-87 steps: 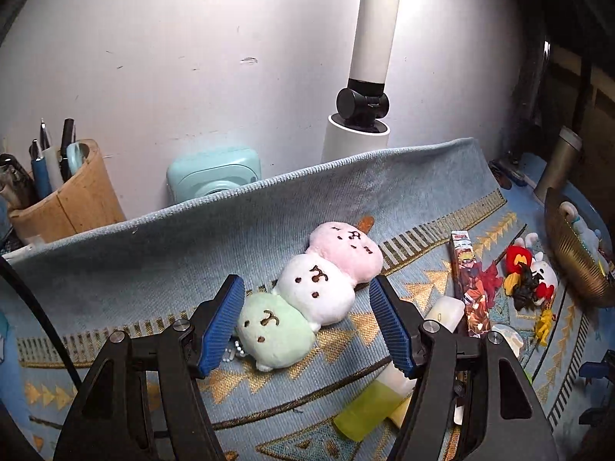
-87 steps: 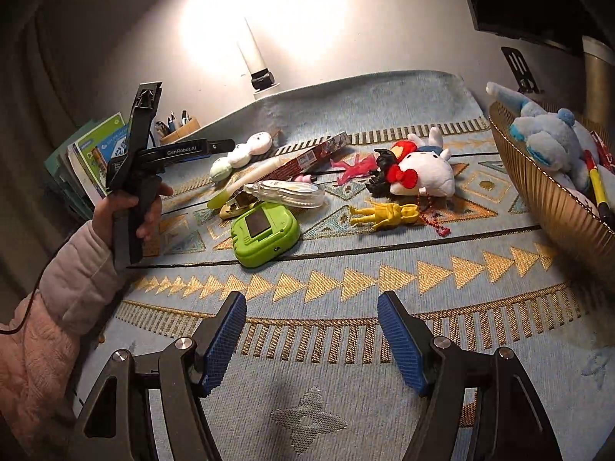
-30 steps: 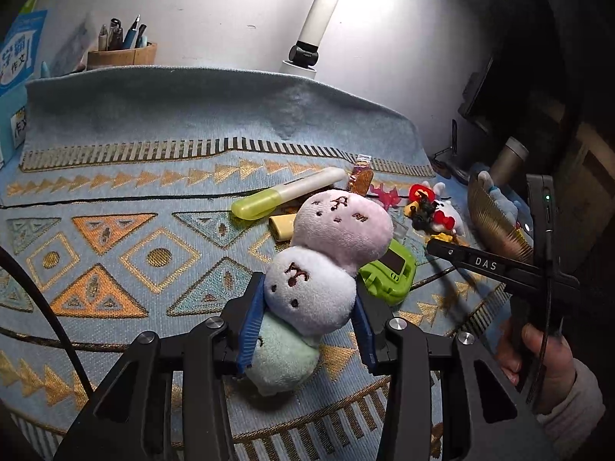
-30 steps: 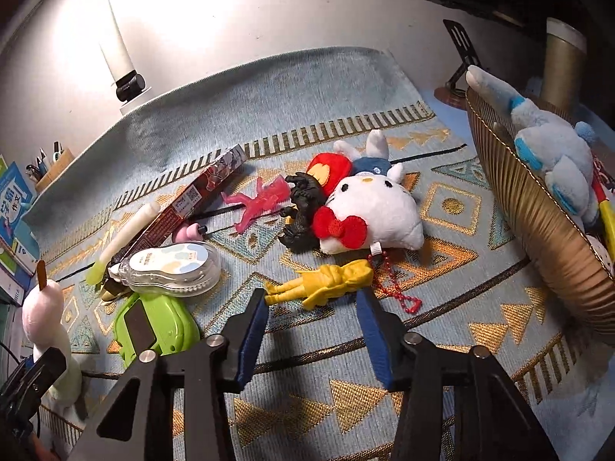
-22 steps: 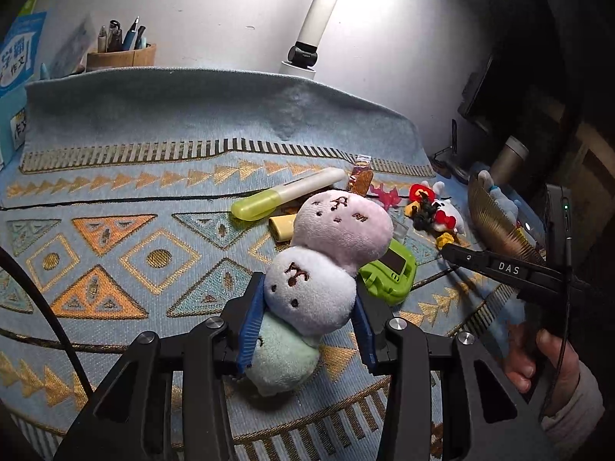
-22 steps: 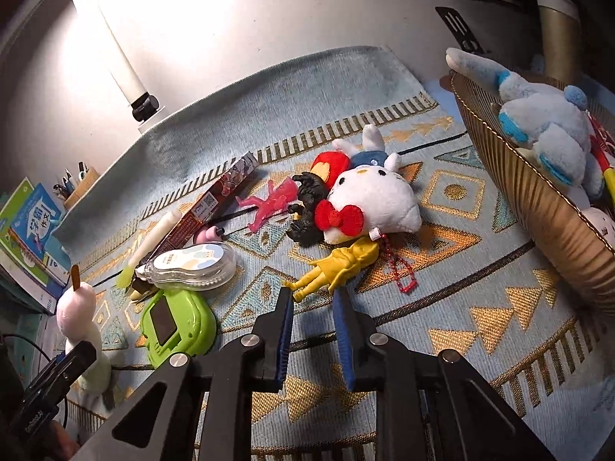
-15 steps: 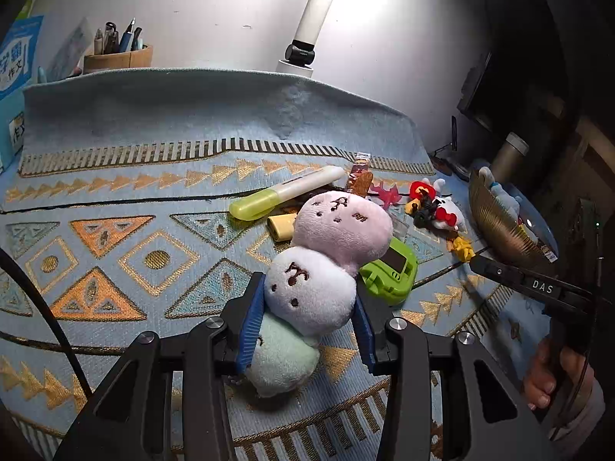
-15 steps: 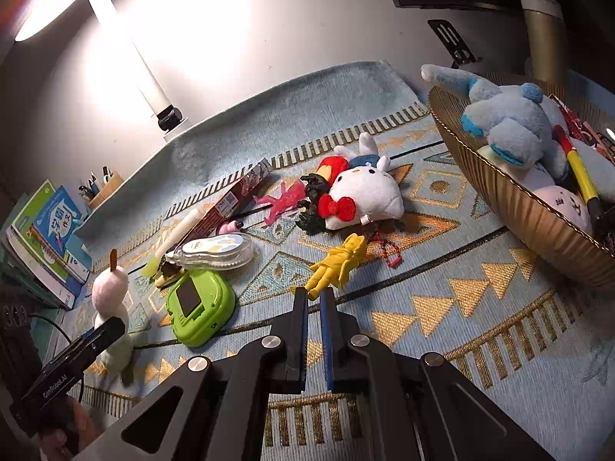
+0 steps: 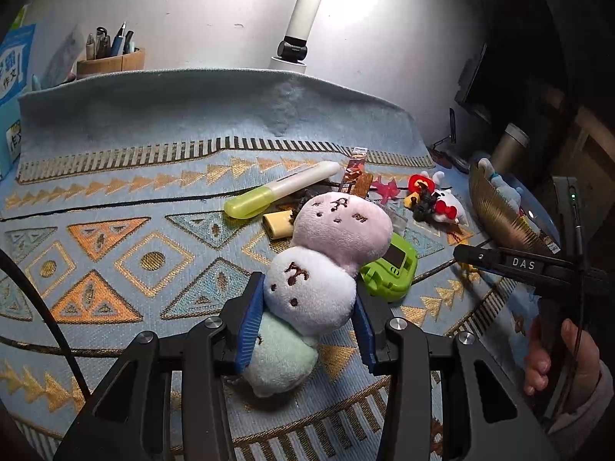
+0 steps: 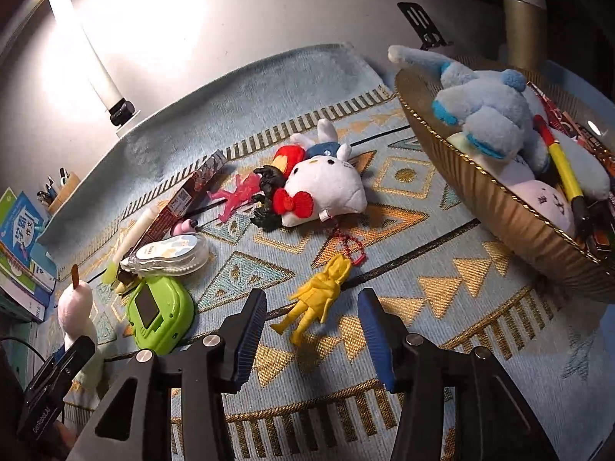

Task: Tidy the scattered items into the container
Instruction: 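Grasp the yellow figure with the right tool while the left tool holds the plush, then carry the plush and yellow figure into the gold basket and open both tools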

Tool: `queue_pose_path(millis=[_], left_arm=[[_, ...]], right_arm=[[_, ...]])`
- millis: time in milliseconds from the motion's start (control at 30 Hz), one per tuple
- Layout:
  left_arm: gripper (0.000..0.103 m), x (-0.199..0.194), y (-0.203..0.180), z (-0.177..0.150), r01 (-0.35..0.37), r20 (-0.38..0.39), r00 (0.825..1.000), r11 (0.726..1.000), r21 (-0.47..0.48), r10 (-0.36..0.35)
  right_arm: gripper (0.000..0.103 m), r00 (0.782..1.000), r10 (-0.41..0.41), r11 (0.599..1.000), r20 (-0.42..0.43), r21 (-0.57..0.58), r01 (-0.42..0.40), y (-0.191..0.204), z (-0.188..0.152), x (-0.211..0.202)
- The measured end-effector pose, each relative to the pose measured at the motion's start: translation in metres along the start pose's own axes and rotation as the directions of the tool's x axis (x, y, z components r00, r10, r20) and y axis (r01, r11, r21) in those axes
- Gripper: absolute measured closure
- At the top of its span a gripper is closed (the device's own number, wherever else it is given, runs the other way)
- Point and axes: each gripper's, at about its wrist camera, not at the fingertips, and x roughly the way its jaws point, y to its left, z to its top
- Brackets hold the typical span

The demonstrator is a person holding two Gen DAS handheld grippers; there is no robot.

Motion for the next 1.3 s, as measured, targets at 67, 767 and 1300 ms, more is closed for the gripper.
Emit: queue_pose_path(millis=[67,767,1300], left_arm=[[0.064,0.0,0.001,0.0,0.004,0.001,1.0,1.0,-0.003,-0.004],[0.063,-0.028,-0.072,0.003,0.055,0.047,0.997,0.996,0.074,-0.058],[0.063,0.038,-0.273,0.082,0.315,0.015,0.945,0.924,0.217,-0.326]], right_arm=[[0.054,0.999,-0.041,0.999,0.031,-0.033,0.042,0.009,0.002,0.005],[0.078,0.974,0.168,0.984,0.153,-0.087,-0.156,-0.041,-0.038,-0.106],[0.077,0.913,-0.07,0.993,0.402,0.114,0.026,-0.187,0.055,-0.177]])
